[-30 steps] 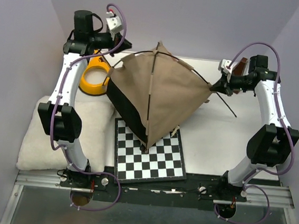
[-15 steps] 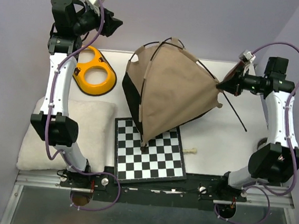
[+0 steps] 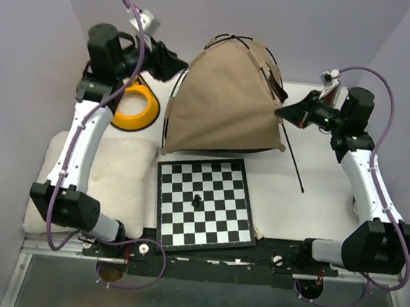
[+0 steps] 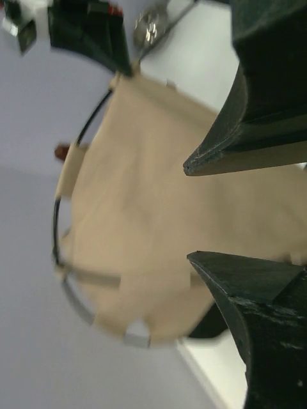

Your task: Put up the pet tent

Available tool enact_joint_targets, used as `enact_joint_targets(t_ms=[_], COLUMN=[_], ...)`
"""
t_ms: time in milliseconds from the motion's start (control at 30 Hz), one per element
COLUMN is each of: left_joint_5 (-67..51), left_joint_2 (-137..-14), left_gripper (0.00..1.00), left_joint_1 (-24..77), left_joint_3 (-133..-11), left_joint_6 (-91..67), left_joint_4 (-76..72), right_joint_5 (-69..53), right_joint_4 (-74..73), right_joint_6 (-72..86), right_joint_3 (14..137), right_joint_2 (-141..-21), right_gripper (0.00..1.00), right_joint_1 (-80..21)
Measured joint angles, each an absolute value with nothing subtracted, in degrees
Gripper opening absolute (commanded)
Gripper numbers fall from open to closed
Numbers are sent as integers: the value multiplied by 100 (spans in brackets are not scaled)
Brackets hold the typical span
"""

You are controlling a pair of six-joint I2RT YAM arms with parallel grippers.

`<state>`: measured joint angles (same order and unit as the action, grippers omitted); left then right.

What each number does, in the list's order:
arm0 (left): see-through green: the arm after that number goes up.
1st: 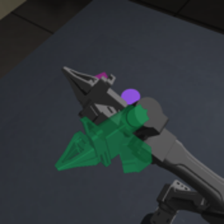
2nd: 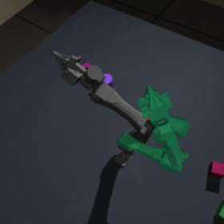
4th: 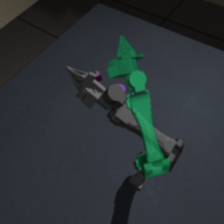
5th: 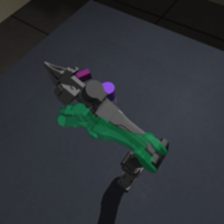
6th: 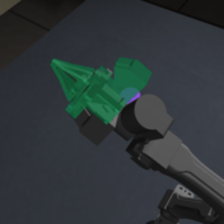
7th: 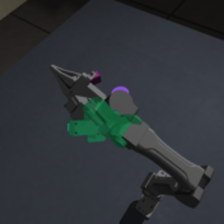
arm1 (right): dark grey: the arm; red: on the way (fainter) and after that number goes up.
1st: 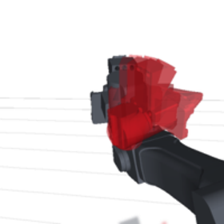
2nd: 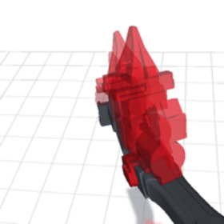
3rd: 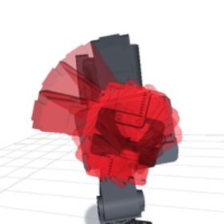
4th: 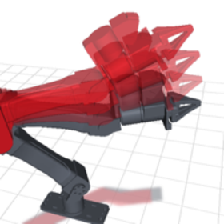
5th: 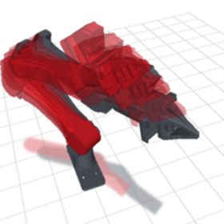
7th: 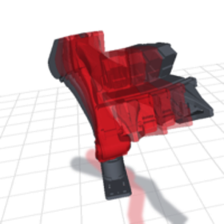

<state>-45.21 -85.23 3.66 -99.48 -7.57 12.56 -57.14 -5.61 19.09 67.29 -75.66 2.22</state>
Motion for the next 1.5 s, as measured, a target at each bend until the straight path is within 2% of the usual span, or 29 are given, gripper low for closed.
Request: enact_joint_targets(t_ms=[167, 200, 367, 567, 800, 1167, 1500], left_joint_5=[-4759, -4788, -4757, -4508, -4366, -4158, -3830], left_joint_2=[-7758, -7647, -7736, -8221, -8696, -8698, -8340], left_gripper=[66, 69, 72, 66, 62, 45, 43], left_joint_1=[1540, 1846, 2965, 3826, 4084, 4541, 4532], left_joint_3=[-7793, -7314, -6141, -5920, -5850, -5389, -4602], left_joint_6=[-1863, -2248, -3924, -5116, -5813, -5699, -5680], left_joint_4=[419, 84, -1306, -3100, -4239, -4456, -4580], right_joint_5=[-4984, -4842, -3962, -3166, -2648, -2324, -2143], right_joint_4=[217, 338, 388, 110, 207, 399, 539], right_joint_6=[2709, 2858, 3330, 3623, 3656, 3614, 3590], right_joint_3=[6632, 6632, 6759, 7190, 7181, 7159, 7096], right_joint_2=[-7561, -7561, -7605, -7813, -7811, -7811, -7811], right_gripper=[1, 1, 1, 1, 1, 1, 1], right_joint_1=[-397, -489, -1031, -1527, -1800, -2032, -2128])
